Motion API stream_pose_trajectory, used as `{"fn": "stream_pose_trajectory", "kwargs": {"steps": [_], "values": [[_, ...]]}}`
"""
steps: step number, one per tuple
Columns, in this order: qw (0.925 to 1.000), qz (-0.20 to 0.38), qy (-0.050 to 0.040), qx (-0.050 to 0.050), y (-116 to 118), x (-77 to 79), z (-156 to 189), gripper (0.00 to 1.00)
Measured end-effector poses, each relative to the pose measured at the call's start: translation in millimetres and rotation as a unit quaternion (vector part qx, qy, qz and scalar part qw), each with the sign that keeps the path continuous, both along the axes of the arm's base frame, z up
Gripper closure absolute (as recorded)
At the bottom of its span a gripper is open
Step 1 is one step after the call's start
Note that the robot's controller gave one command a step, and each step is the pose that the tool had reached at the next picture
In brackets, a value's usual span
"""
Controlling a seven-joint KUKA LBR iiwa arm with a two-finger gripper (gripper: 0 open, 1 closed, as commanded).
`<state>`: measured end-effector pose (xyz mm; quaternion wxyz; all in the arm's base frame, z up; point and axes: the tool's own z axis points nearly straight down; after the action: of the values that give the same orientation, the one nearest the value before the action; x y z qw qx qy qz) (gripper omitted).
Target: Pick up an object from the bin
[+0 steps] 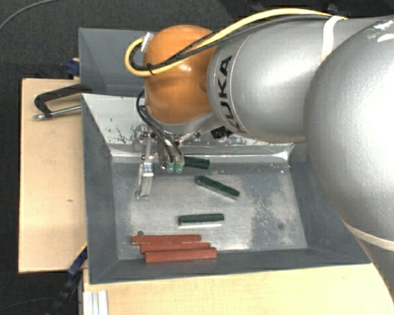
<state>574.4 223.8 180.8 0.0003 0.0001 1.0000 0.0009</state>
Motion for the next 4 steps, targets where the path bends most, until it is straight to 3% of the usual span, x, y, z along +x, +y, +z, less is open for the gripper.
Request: {"fn": "stream_pose_trajectory", "kwargs": {"steps": [1,2,3,4], "values": [[0.9983,-0.059,0.0038,-0.002,-35,19.8,-103,0.00],[0.9946,-0.104,0.0008,-0.001,-84,26.5,-109,0.00],[0.9921,-0.125,0.0010,-0.001,-130,22.2,-110,0.00],[0.9930,-0.118,0.0008,-0.003,-236,4.6,-110,0.00]]}}
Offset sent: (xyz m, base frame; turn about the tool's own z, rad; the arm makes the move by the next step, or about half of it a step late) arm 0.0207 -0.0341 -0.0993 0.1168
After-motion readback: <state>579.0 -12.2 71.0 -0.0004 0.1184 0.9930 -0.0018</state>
